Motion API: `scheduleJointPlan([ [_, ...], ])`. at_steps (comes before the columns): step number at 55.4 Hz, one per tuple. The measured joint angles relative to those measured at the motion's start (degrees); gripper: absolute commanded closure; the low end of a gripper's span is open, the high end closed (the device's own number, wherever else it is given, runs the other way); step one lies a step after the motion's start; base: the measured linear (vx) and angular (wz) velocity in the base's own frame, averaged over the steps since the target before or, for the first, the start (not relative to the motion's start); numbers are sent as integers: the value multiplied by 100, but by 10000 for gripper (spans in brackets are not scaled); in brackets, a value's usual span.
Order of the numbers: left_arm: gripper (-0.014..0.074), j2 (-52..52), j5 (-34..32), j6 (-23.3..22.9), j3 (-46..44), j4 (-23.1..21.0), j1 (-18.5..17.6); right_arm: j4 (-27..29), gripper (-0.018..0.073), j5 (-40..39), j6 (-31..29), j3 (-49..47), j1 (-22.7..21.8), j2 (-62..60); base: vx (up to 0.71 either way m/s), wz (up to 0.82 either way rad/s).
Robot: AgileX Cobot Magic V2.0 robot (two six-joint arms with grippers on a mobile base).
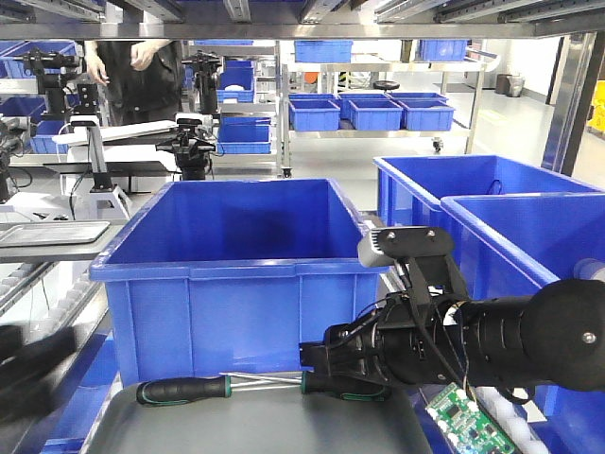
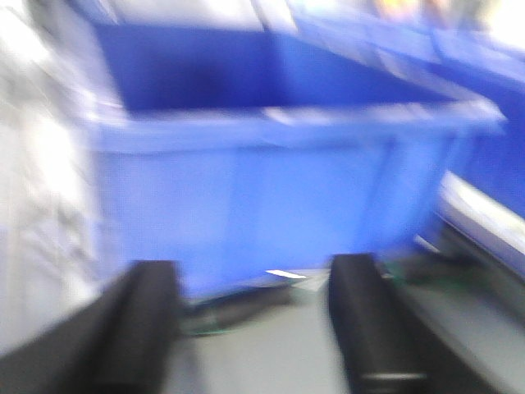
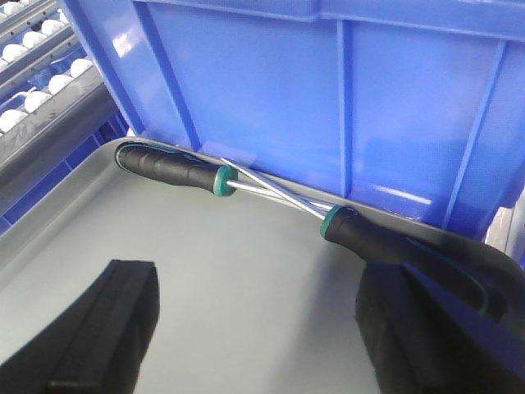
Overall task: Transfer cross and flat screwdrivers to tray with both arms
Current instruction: 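Open both grippers and withdraw the left gripper from the tray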
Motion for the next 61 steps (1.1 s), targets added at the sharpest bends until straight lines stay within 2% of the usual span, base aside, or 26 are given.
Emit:
scheduleJointPlan([
  [5,386,-953,-318,-371,796,519,351,0,-16,0,0,0,0,0,0,0],
  [13,602,-2303,-438,-563,1865,939,994,0,-16,0,0,0,0,0,0,0],
  [21,604,-3422,-443,-580,2743,1214,1504,0,-16,0,0,0,0,0,0,0],
  [31,603,-4598,-437,-580,3709,1368,1823,0,-16,5,0,0,0,0,0,0],
  [36,603,-5012,-129,-580,3887,1388,1860,0,-16,5,0,0,0,0,0,0],
  [45,603,-5147,263,-580,3893,1406,1871,0,-16,24,0,0,0,0,0,0],
  [61,602,-5147,379,-580,3893,1411,1871,0,-16,152,0,0,0,0,0,0],
])
